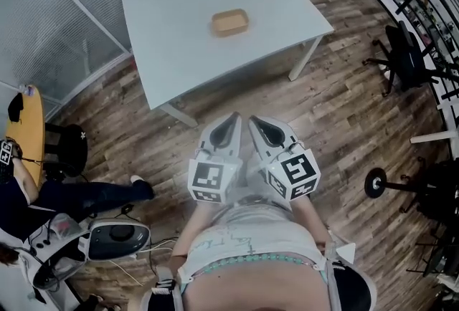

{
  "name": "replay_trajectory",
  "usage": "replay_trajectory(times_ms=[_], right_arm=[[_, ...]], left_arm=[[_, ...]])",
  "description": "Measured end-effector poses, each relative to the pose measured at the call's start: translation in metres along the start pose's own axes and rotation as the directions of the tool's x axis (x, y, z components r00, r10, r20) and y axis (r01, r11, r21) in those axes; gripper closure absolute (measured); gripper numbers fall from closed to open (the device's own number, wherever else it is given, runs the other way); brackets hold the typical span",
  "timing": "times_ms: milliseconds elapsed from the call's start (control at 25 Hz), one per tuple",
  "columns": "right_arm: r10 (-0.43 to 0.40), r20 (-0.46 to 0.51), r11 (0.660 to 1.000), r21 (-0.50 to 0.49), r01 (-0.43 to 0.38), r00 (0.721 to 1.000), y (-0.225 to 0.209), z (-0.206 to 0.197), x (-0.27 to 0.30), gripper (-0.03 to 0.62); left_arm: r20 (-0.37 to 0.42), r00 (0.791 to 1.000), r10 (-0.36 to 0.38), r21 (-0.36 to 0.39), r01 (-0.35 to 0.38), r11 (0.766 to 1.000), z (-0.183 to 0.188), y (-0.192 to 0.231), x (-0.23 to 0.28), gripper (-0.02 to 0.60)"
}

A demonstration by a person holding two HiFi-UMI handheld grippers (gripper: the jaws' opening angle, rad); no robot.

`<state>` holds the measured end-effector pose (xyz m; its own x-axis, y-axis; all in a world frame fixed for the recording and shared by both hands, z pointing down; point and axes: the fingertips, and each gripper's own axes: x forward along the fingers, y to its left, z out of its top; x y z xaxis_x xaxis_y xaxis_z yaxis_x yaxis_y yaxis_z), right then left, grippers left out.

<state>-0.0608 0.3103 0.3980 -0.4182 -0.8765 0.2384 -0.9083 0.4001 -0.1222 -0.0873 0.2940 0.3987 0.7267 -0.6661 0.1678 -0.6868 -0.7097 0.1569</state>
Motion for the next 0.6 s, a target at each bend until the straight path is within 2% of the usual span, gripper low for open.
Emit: replay_trajectory(times_ms=[400, 600], right_arm=[[0.087, 0.013, 0.996, -0.023, -0.087, 0.996, -0.072, 0.036, 0.049, 0.594], [0.123, 0.017, 0.991, -0.052, -0.122, 0.992, -0.104, 0.045, 0.068, 0.594]], left_arm=[[0.008, 0.997, 0.077, -0.011, -0.077, 0.997, 0.026, 0.021, 0.086, 0.578], [0.042, 0.992, 0.116, -0.022, -0.115, 0.993, 0.038, 0.028, 0.118, 0.578]])
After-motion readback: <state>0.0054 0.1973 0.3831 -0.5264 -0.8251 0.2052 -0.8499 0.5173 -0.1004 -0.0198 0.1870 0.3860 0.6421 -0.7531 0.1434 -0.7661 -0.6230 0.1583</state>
